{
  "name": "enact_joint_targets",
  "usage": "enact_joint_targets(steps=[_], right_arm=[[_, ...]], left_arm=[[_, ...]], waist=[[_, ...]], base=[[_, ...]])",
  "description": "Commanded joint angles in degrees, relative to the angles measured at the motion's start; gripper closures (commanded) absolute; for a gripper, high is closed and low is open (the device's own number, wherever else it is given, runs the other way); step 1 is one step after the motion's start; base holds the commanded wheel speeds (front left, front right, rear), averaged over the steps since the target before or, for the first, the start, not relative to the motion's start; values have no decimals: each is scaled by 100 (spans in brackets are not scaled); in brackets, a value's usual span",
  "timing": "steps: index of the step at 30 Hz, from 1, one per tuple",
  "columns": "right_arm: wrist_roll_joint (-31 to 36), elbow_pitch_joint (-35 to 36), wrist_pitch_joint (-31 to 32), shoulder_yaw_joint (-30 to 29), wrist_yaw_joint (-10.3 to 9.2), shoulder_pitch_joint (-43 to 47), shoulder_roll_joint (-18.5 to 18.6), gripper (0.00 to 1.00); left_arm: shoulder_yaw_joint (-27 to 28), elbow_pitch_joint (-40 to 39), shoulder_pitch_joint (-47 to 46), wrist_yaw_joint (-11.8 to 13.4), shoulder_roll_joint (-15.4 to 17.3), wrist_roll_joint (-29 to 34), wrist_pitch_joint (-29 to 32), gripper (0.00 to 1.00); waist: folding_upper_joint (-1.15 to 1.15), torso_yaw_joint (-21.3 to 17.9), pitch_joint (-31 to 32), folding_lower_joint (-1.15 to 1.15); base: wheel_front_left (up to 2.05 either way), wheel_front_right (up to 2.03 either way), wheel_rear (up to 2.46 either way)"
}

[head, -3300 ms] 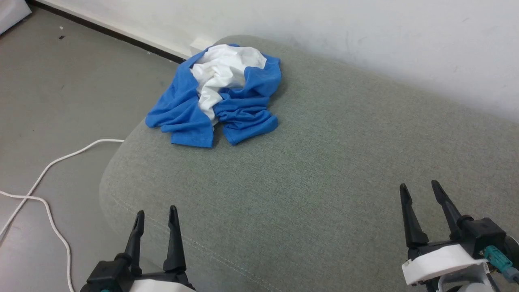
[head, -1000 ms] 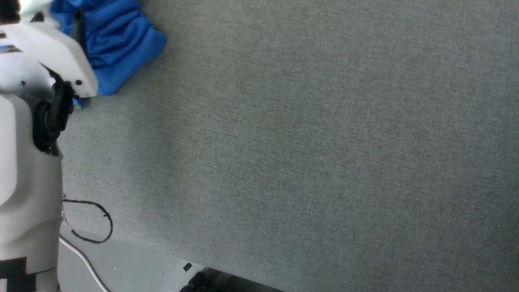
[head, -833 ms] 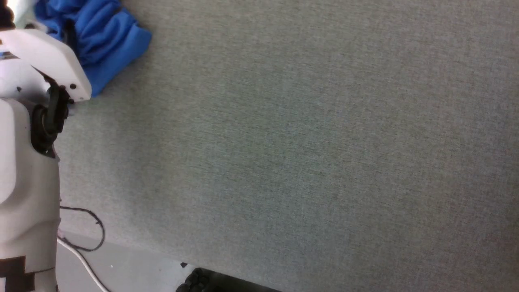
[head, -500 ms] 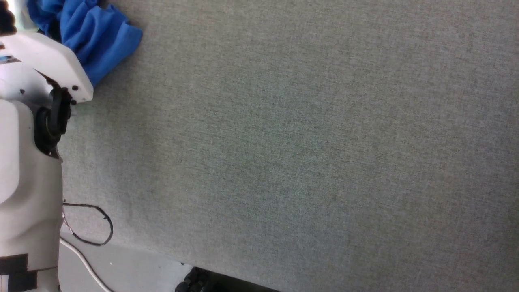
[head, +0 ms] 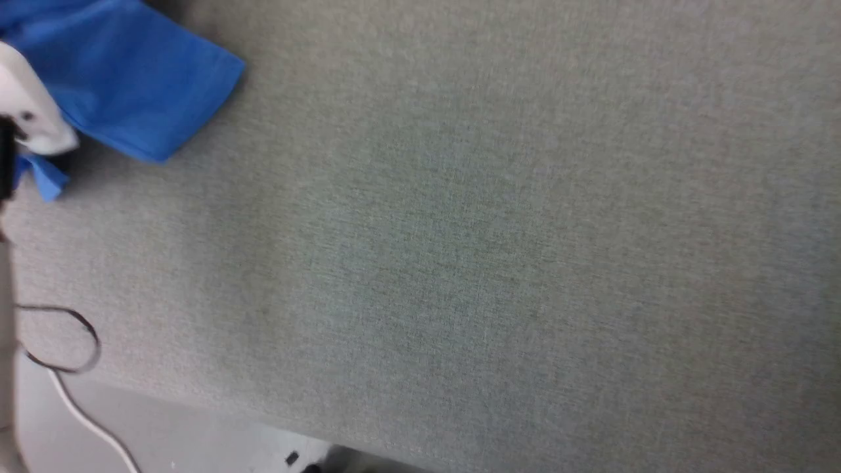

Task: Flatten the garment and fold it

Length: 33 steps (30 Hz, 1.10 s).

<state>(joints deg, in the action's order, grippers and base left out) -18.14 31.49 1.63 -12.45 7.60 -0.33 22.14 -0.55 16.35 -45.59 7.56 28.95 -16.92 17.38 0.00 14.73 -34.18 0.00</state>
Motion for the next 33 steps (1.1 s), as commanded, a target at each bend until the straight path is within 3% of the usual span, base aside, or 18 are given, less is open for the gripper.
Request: enact_joint_targets(steps=[1,10,17,24,33], right_arm=[[23,-50,-58,44,-11,-99,-59,0],[209,-602,-312,415,-11,-96,-711,0],[384,-959,-478,573,-11,-34,-1202,0],[552,-1226,-619,526,-11,119,-1602,0],[635,-1487,-791,545,-11,156,-1863,0]], left_arm=[[5,-77,-146,-39,85,58,-18,100],[-241,-784,-752,-343,560,258,360,100],[-531,-1065,-1563,-596,573,258,671,100],[-830,-955,-2584,-693,158,131,848,100],[-1164,-394,-3779,-635,-881,-209,806,100]], waist=[[0,-60,355,0],[0,-145,1296,0],[0,-233,1970,0],[0,-319,2480,0],[0,-501,2919,0]], base=[[0,0,0],[0,0,0],[0,0,0],[0,0,0],[0,0,0]])
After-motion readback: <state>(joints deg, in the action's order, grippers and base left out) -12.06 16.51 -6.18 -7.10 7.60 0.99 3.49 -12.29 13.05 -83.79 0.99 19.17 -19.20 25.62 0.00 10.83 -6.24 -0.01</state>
